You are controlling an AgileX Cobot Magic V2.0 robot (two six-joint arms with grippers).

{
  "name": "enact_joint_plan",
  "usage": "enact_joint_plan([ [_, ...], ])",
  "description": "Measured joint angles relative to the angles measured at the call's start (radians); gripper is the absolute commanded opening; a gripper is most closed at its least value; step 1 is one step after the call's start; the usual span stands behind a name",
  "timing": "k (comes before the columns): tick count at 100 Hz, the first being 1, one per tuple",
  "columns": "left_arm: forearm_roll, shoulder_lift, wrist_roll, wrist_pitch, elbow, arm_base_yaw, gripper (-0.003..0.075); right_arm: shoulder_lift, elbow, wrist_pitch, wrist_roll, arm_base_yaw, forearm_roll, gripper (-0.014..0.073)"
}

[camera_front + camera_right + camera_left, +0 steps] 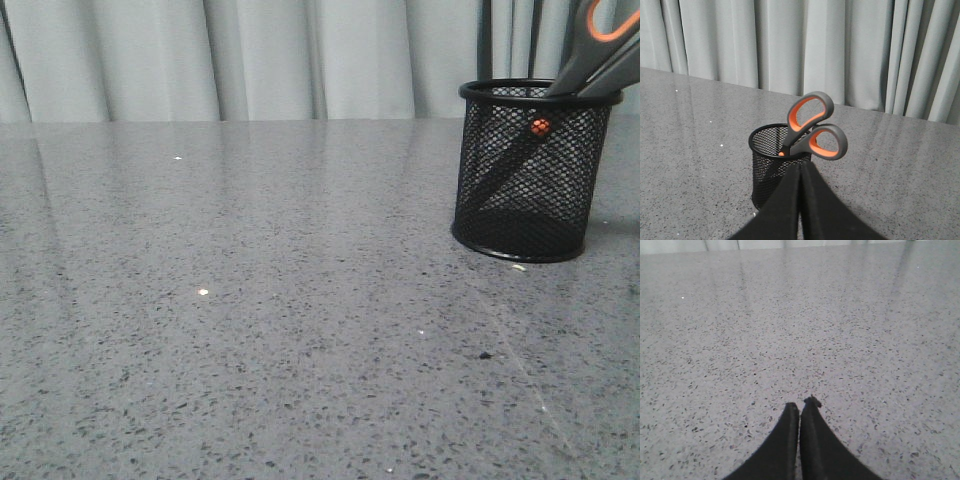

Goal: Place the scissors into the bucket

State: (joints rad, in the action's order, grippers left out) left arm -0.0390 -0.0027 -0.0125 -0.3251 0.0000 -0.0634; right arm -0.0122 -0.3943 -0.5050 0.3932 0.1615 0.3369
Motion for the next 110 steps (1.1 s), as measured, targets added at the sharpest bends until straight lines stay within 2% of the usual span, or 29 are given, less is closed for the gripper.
enact_joint_plan([
  [8, 0.000, 0.000, 0.000, 0.000, 0.000, 0.000, -0.0020, 0.000, 0.013, 0.011, 0.000, -0.002, -0.026, -0.0045],
  [16, 0.000, 0.000, 0.000, 0.000, 0.000, 0.000, -0.0020, 0.000, 0.053, 0.088, -0.052, -0.018, -0.099, -0.0045],
  [32, 0.000, 0.000, 0.000, 0.000, 0.000, 0.000, -0.0020, 0.000, 0.202, 0.292, -0.385, -0.066, -0.360, -0.0045],
  [38, 0.000, 0.000, 0.000, 0.000, 0.000, 0.000, -0.0020, 0.000, 0.274, 0.323, -0.491, -0.078, -0.402, -0.0045],
  [45, 0.000, 0.000, 0.000, 0.000, 0.000, 0.000, -0.0020, 0.000, 0.358, 0.350, -0.549, -0.091, -0.424, -0.0045],
  [62, 0.000, 0.000, 0.000, 0.000, 0.000, 0.000, -0.0020, 0.000, 0.408, 0.307, -0.583, -0.093, -0.444, -0.0045],
  [77, 0.000, 0.000, 0.000, -0.001, 0.000, 0.000, -0.0020, 0.000, 0.408, 0.187, -0.586, -0.093, -0.446, -0.0045],
  [110, 0.000, 0.000, 0.000, -0.001, 0.000, 0.000, -0.0020, 0.000, 0.408, 0.185, -0.588, -0.093, -0.446, -0.0045],
])
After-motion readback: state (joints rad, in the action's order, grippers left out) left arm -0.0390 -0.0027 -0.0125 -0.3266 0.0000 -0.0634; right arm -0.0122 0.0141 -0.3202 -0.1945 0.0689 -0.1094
